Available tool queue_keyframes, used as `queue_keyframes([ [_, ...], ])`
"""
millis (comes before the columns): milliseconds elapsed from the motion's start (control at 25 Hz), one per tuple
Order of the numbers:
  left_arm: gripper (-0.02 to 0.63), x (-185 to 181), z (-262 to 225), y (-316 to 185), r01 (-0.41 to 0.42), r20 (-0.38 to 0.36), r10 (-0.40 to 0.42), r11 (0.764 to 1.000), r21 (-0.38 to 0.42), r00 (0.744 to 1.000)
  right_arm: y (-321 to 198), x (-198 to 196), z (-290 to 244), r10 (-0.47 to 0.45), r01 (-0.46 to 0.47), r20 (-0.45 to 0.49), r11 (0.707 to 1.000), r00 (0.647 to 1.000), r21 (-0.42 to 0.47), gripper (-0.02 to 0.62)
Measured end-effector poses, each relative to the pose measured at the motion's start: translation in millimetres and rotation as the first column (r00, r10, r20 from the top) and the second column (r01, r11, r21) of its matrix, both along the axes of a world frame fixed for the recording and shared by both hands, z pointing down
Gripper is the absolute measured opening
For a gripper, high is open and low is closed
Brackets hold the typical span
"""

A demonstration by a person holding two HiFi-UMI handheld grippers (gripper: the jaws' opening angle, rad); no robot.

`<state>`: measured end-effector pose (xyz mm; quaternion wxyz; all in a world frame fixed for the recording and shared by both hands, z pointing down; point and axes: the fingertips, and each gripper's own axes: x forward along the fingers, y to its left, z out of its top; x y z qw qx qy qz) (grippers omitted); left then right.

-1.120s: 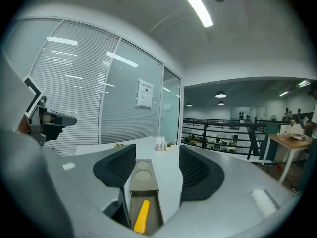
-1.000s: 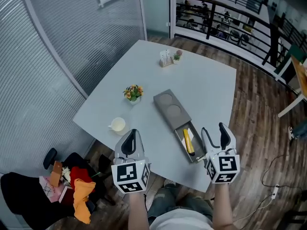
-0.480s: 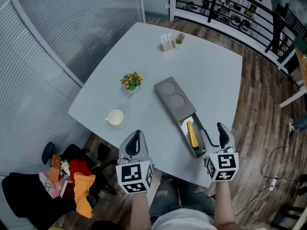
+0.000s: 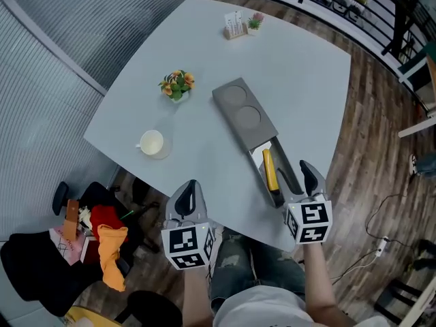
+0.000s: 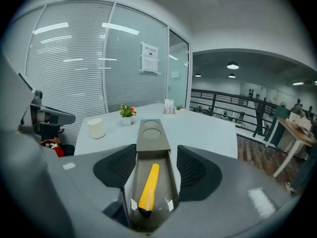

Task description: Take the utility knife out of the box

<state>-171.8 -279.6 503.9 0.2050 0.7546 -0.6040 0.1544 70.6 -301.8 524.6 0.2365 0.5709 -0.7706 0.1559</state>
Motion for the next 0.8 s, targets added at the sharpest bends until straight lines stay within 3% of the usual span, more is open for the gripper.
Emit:
queue_keyframes([
  [800, 0.001, 7, 55, 8, 0.031, 0.021, -0.029, 0.990, -0.140, 0.999, 1, -9, 95, -0.077, 0.064, -0.033, 0.957, 0.997, -0.283, 0.268],
])
